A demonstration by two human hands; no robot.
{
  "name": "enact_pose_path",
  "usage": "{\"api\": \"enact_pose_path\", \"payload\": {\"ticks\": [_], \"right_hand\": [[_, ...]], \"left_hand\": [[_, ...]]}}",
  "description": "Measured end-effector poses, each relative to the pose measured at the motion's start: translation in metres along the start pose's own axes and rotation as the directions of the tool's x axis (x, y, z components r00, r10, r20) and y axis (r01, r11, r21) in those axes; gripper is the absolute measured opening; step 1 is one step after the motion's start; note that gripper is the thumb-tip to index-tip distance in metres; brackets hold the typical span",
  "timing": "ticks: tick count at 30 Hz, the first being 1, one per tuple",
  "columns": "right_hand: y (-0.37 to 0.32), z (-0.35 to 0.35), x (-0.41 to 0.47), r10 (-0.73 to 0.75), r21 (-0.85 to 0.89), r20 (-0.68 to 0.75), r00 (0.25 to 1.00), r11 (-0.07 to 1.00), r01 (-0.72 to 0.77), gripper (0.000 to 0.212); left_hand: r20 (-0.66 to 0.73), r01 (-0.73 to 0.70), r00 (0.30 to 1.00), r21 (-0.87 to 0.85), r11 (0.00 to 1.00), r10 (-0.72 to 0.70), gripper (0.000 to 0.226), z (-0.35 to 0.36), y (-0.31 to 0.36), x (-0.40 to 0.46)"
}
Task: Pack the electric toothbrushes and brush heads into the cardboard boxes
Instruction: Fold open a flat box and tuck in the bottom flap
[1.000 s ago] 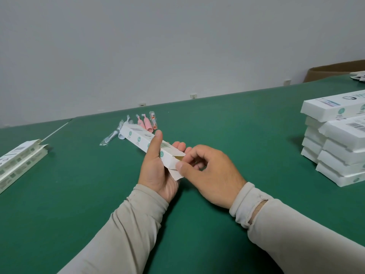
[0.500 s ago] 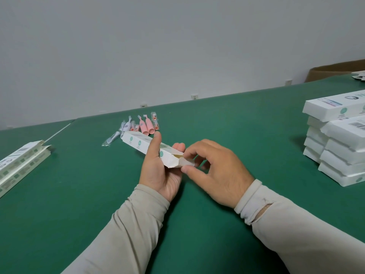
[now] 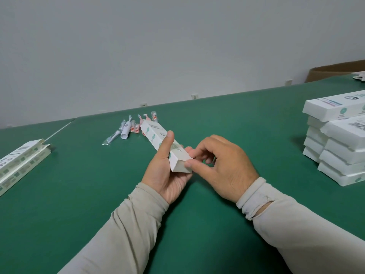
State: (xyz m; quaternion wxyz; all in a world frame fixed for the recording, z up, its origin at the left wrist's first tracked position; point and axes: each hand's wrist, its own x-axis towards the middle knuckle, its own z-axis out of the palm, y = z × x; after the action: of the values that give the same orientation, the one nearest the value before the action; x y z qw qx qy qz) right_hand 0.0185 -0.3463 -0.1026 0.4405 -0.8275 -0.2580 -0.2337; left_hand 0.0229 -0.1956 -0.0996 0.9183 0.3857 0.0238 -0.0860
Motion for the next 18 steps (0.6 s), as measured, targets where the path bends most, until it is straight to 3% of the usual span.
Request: {"api": "enact_pose_path", "payload": {"ticks": [3, 5, 6, 7, 9, 10, 12, 15, 18], "right_hand": [[0.004, -0.002, 0.001, 0.092, 0.113, 0.071, 0.993, 0.989, -0.100, 0.020], [0.008, -0.001, 0.002, 0.155, 0.258, 0.123, 0.980, 0.949, -0.182, 0.012], [0.010, -0.001, 0.003, 0.187, 0.327, 0.126, 0.974, 0.919, -0.219, 0.009], [0.012, -0.001, 0.005, 0.227, 0.393, 0.110, 0.968, 0.884, -0.252, 0.008], [0.016, -0.003, 0.010, 0.347, 0.495, 0.041, 0.937, 0.807, -0.320, 0.009], [0.018, -0.004, 0.012, 0.414, 0.530, 0.000, 0.910, 0.772, -0.351, 0.011], [0.021, -0.007, 0.017, 0.498, 0.559, -0.091, 0.863, 0.742, -0.369, 0.012], [0.022, -0.013, 0.018, 0.379, 0.446, -0.262, 0.888, 0.863, -0.237, 0.007], [0.025, -0.018, 0.017, -0.011, 0.048, -0.305, 0.952, 0.999, 0.027, 0.017]], "left_hand": [[-0.049, -0.006, 0.999, 0.050, 0.999, 0.009, 0.074, 0.000, 0.003, -0.001], [-0.099, -0.068, 0.990, 0.268, 0.961, 0.098, 0.072, -0.001, 0.005, -0.004], [-0.106, -0.125, 0.976, 0.438, 0.890, 0.189, 0.062, -0.003, 0.008, -0.007], [-0.077, -0.174, 0.956, 0.632, 0.756, 0.284, 0.050, -0.007, 0.012, -0.011], [0.066, -0.217, 0.914, 0.913, 0.345, 0.401, 0.040, -0.023, 0.025, -0.011], [0.132, -0.216, 0.895, 0.964, 0.155, 0.426, 0.043, -0.033, 0.033, -0.009], [0.195, -0.159, 0.870, 0.980, -0.115, 0.453, 0.048, -0.051, 0.047, -0.006], [0.186, -0.022, 0.863, 0.943, -0.332, 0.469, 0.053, -0.067, 0.056, -0.006], [0.190, 0.001, 0.870, 0.922, -0.386, 0.456, 0.056, -0.072, 0.055, -0.007]]}}
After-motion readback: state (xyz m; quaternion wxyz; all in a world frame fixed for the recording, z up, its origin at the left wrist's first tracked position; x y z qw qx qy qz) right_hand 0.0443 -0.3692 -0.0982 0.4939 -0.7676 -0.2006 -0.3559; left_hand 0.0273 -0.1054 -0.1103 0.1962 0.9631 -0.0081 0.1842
